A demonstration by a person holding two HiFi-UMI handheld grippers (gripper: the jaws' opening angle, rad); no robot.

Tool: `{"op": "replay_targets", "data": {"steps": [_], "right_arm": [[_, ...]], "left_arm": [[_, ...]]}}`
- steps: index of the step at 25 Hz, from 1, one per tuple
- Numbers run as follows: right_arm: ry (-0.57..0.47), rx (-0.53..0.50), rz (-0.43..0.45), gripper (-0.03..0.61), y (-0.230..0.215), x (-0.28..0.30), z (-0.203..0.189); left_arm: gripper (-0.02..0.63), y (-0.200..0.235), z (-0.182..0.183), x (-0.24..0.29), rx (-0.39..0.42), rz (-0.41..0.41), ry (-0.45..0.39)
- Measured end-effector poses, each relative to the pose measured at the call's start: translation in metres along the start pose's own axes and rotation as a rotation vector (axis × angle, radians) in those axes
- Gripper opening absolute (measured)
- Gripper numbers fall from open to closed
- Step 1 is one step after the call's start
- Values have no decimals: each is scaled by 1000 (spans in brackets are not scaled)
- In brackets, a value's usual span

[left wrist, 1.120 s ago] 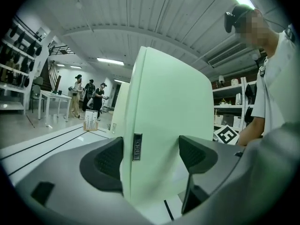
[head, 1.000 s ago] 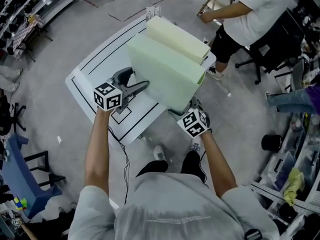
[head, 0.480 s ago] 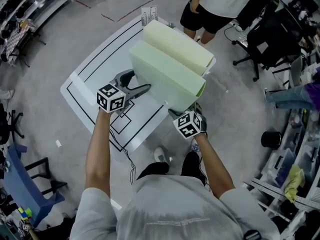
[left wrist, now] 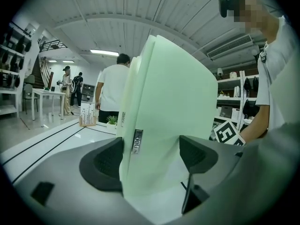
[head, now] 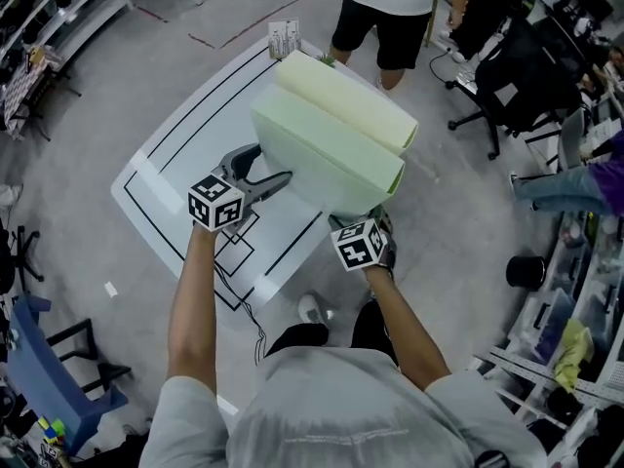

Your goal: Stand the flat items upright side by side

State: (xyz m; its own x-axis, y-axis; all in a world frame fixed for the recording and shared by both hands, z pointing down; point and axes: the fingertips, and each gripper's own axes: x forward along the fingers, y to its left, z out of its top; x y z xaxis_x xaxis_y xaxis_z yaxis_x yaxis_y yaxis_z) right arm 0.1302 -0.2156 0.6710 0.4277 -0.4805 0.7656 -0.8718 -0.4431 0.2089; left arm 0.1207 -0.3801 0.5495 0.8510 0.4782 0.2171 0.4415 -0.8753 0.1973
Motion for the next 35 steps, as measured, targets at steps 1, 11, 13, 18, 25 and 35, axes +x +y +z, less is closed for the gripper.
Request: {"op": "replay_targets", "data": {"steps": [1, 11, 13, 18, 25, 35], "right_arm": [[4, 11, -9, 402, -3, 0, 1], [12, 39, -16, 402, -7, 7, 8], [10, 40, -11, 402, -8, 7, 8], [7, 21, 47, 402, -4, 4, 4], [-27, -11, 115, 408, -16, -34, -17], [-233, -27, -34, 403, -90, -138, -13]], "left_arm": [[377, 0, 0, 2, 4, -1, 2], [377, 11, 3, 12, 5, 4, -4], [377, 12, 3, 12, 5, 7, -2], [377, 9, 1, 9, 10, 18, 17], [377, -5, 1, -17, -1, 62, 16], [357, -50, 31, -67, 104, 325, -22]]}}
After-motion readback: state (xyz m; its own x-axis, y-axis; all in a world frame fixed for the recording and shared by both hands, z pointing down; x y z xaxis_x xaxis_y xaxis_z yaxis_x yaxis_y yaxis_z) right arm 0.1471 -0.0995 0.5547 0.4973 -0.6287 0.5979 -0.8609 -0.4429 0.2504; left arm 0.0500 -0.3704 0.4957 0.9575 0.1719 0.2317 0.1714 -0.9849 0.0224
